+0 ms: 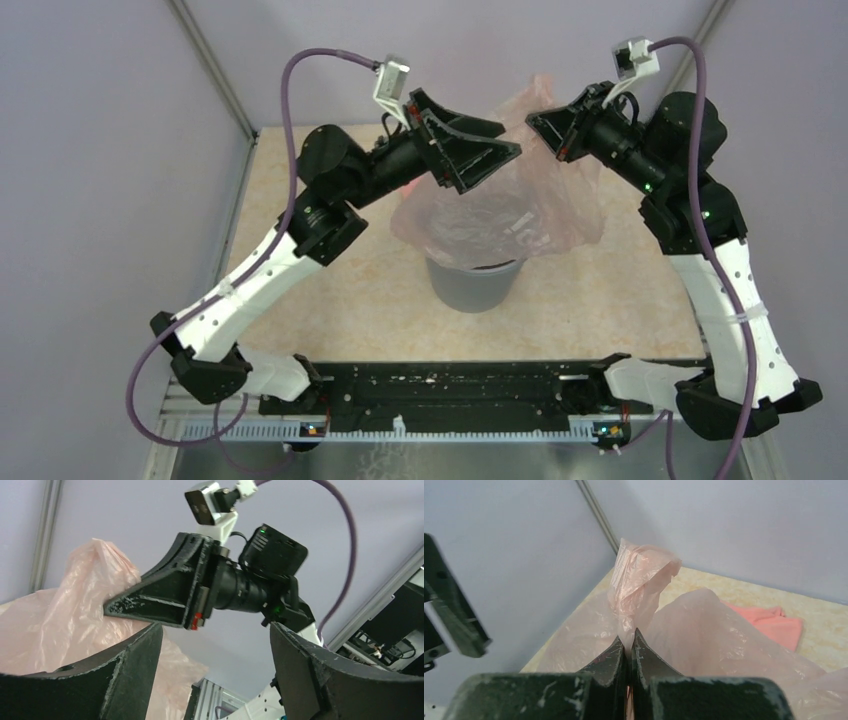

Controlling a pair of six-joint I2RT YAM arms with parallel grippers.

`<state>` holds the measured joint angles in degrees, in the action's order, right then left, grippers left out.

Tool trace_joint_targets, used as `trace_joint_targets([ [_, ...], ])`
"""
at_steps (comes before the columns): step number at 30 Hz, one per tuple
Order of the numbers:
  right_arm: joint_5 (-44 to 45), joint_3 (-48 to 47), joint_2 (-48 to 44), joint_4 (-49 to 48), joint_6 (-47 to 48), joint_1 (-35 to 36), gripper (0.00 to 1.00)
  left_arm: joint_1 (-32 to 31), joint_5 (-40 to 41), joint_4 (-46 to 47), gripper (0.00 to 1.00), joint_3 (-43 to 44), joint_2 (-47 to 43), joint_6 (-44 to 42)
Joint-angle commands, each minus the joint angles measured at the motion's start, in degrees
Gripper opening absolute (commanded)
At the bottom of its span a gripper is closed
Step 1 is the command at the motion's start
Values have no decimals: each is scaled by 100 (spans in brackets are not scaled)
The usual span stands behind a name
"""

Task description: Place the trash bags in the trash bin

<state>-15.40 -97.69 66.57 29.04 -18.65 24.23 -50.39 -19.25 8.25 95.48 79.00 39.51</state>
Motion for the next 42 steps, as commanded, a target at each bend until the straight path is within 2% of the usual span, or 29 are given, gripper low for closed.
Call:
trace_joint_targets([
  [1,258,-327,5,-17,16,27,0,-6,164,-313,81,-453,-801,-667],
  [8,303,-435,47,63,89,27,0,-6,1665,-1875,58,-1369,-1851,-1679],
  [14,322,-489,103,125,123,25,0,-6,2308,-2637,41,-1950,-2276,-1774],
  [19,449,-586,133,234,187,30,0,-6,2772,-2896,33,-2289,-2390,-1736],
  [24,522,-718,165,375,254,29,0,-6,2810,-2980,27,-2440,-2114,-1739],
  [37,-68,-971,412,535,270,346,0,-6,2386,-2061,21,-2183,-370,-1871],
  [42,-74,-947,513,626,333,536,0,-6,2324,-1921,20,-2129,-34,-1796],
])
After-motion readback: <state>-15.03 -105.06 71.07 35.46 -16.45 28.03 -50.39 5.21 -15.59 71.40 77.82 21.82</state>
